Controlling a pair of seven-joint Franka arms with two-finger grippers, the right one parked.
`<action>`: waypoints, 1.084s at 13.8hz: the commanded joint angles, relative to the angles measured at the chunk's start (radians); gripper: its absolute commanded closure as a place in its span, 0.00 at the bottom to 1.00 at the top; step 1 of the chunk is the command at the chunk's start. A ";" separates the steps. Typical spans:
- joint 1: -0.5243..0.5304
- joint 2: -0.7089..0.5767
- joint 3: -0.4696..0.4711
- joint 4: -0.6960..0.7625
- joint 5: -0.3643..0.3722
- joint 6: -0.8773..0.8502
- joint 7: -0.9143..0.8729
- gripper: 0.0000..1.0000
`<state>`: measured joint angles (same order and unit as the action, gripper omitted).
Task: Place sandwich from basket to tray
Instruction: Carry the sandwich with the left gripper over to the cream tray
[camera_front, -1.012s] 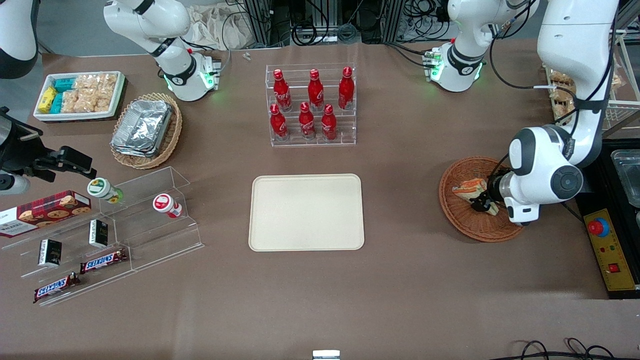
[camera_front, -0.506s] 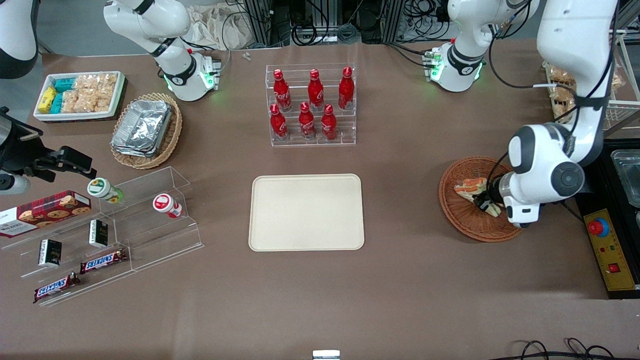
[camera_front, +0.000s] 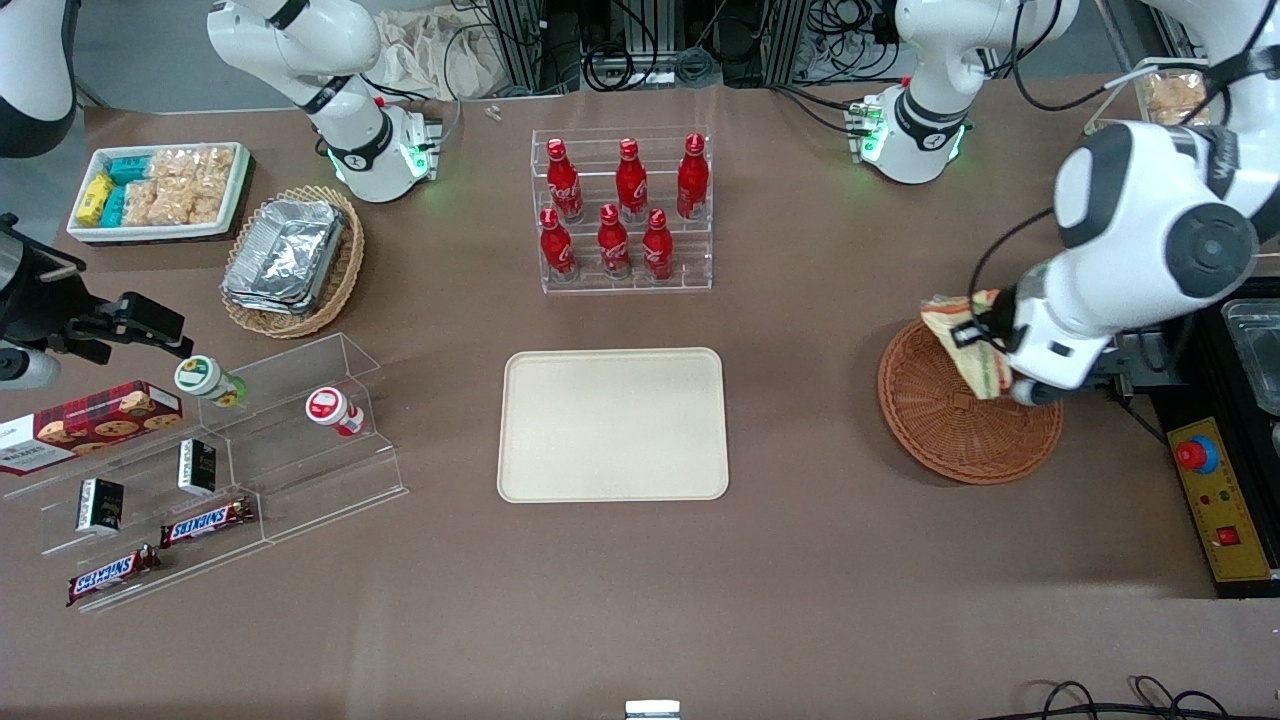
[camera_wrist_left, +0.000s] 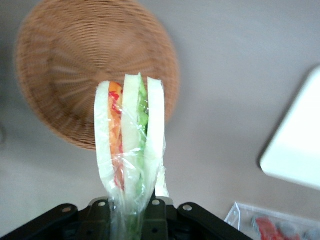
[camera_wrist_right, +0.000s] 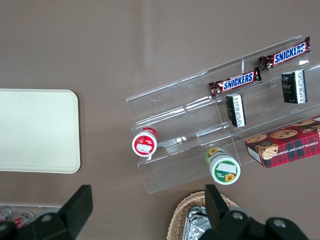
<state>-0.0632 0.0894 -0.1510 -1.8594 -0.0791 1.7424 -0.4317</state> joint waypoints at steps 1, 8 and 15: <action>-0.007 0.059 -0.123 0.075 0.008 -0.021 0.085 1.00; -0.235 0.438 -0.211 0.328 0.053 0.159 -0.022 1.00; -0.320 0.631 -0.211 0.328 0.191 0.397 -0.160 1.00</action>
<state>-0.3564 0.6802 -0.3692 -1.5720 0.0893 2.1246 -0.5507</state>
